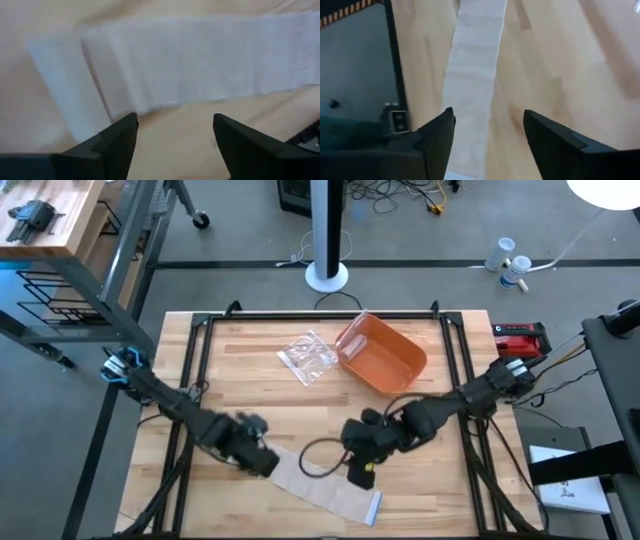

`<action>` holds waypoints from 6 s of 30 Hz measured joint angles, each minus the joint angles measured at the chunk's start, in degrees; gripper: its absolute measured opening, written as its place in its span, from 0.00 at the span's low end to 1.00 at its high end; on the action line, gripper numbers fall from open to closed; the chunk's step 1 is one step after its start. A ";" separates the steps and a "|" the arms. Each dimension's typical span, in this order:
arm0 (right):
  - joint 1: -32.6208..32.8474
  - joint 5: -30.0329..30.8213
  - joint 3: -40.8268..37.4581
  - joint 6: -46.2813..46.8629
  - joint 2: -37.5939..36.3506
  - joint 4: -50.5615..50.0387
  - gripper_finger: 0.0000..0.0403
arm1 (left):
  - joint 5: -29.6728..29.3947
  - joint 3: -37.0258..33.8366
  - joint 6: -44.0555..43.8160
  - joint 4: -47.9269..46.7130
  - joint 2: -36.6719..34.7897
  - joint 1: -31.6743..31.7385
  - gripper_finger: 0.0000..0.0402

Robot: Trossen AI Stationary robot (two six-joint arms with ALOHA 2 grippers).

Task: Roll bandage
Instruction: Roll the brown bandage

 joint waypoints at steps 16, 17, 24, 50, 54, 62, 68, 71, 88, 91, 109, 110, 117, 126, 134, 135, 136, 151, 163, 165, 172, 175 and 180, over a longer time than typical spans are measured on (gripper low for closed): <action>-8.18 -6.42 -0.01 -25.00 -0.66 -0.95 0.68 | 4.88 -3.89 -30.43 -7.83 3.49 -6.46 0.63; -8.15 -6.42 -0.01 -24.98 -0.66 -0.92 0.67 | 5.01 -4.71 -29.66 -6.80 3.49 -6.29 0.64; -8.23 -6.42 -0.01 -23.83 -0.51 -0.56 0.66 | 5.98 -14.15 -29.97 5.30 3.47 -6.12 0.62; -11.93 -4.91 8.63 -32.24 -3.80 5.96 0.61 | -0.56 -5.81 -4.96 -10.77 -0.13 -6.02 0.17; -11.83 -5.28 16.90 -40.98 -3.83 5.55 0.62 | -9.31 5.26 11.67 -16.16 -2.85 -4.42 0.17; -13.40 -5.32 27.68 -44.86 -3.70 4.62 0.62 | -15.92 31.97 46.20 -21.14 -3.12 8.39 0.18; -14.73 -5.18 30.57 -42.74 -3.68 2.93 0.62 | -9.53 49.55 64.06 -21.38 0.53 20.69 0.19; -14.91 -5.42 32.93 -42.73 -3.64 2.41 0.65 | -4.70 57.26 69.55 -22.71 3.72 25.00 0.19; -17.52 -3.91 34.65 -32.98 -1.32 -1.06 0.74 | -0.30 67.92 96.95 -35.33 14.54 30.66 0.19; -17.23 -2.75 34.42 -29.06 1.57 -0.67 0.74 | -1.35 67.81 99.51 -35.32 13.31 30.67 0.19; -17.07 4.25 34.53 -24.47 7.12 3.03 0.72 | -2.44 67.20 103.31 -35.31 9.24 30.69 0.19; -17.07 4.22 34.53 -24.46 7.12 3.03 0.71 | -2.51 67.04 103.44 -35.33 9.24 30.69 0.19; -17.12 4.37 34.53 -19.93 7.21 3.00 0.67 | -6.71 66.89 104.98 -35.33 9.48 30.69 0.19; -17.37 5.97 34.53 -9.41 7.29 4.20 0.52 | -8.10 66.89 108.03 -34.13 9.48 30.69 0.19; -17.63 6.06 34.53 -1.16 7.29 4.31 0.34 | -8.95 67.02 109.47 -32.58 9.30 30.69 0.20; -17.71 5.90 34.53 -0.20 7.25 4.36 0.32 | -9.05 67.14 109.56 -32.55 9.28 30.69 0.20; -17.76 5.71 34.53 0.78 7.21 4.53 0.30 | -9.33 67.22 109.70 -32.40 9.23 30.69 0.21; -17.71 -4.21 42.52 -15.12 3.23 10.28 0.25 | -0.12 66.22 106.55 -5.85 -3.08 29.92 0.61; -17.66 -4.13 42.48 -33.90 -2.12 12.60 0.24 | 6.74 59.61 98.11 18.78 -2.19 30.07 0.65; -17.66 -4.28 42.48 -36.10 -2.50 12.38 0.24 | 8.15 58.59 96.18 21.39 -1.81 30.22 0.66; -17.66 -4.06 42.48 -45.25 -2.76 11.66 0.24 | 9.79 57.25 87.84 24.52 -0.61 31.31 0.70; -17.66 -4.09 42.48 -47.93 -2.57 11.45 0.24 | 10.02 57.04 87.44 24.32 -0.13 31.41 0.71; -17.71 -5.77 42.48 -46.03 -2.53 10.13 0.23 | 6.23 57.58 93.23 20.55 -0.61 31.93 0.69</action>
